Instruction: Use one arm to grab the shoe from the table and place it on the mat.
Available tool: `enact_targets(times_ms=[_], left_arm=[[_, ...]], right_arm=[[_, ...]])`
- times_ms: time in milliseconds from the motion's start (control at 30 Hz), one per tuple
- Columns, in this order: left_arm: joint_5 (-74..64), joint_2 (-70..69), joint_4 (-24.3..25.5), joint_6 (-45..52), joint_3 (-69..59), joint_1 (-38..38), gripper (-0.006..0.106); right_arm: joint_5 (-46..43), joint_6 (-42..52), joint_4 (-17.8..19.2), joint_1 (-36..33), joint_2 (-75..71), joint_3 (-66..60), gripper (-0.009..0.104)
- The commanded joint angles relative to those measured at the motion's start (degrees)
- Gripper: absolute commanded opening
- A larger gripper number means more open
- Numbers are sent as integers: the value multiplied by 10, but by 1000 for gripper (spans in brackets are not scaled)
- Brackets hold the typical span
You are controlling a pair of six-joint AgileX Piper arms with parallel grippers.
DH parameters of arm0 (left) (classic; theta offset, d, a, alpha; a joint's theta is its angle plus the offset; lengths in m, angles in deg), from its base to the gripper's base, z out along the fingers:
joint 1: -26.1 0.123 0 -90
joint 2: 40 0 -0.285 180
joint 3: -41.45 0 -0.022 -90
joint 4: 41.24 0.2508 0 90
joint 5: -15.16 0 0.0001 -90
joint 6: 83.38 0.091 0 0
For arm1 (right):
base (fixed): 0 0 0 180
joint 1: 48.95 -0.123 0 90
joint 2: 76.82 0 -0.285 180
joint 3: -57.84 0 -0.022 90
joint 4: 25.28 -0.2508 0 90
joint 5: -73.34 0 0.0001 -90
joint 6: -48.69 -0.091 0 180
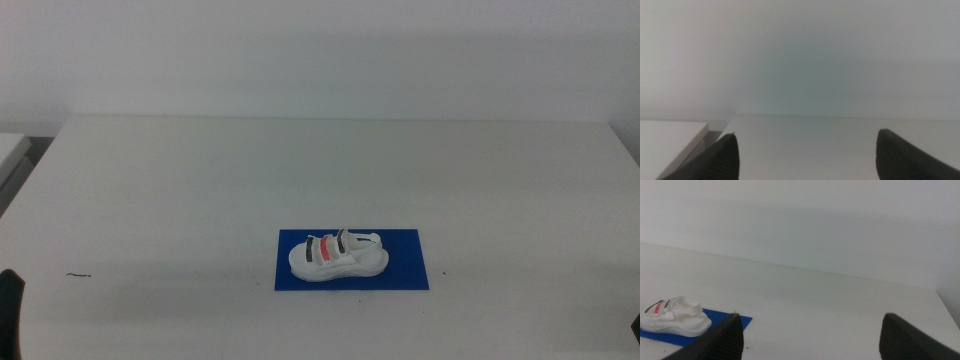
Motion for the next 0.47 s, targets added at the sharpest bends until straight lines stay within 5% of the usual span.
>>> enact_targets(times_ms=[0, 433], left_arm=[[6, -2, 0, -1, 0, 0, 94], [6, -2, 0, -1, 0, 0, 94]], right_arm=[[0, 1, -1, 5, -4, -2, 90], [15, 1, -1, 5, -4, -2, 90]])
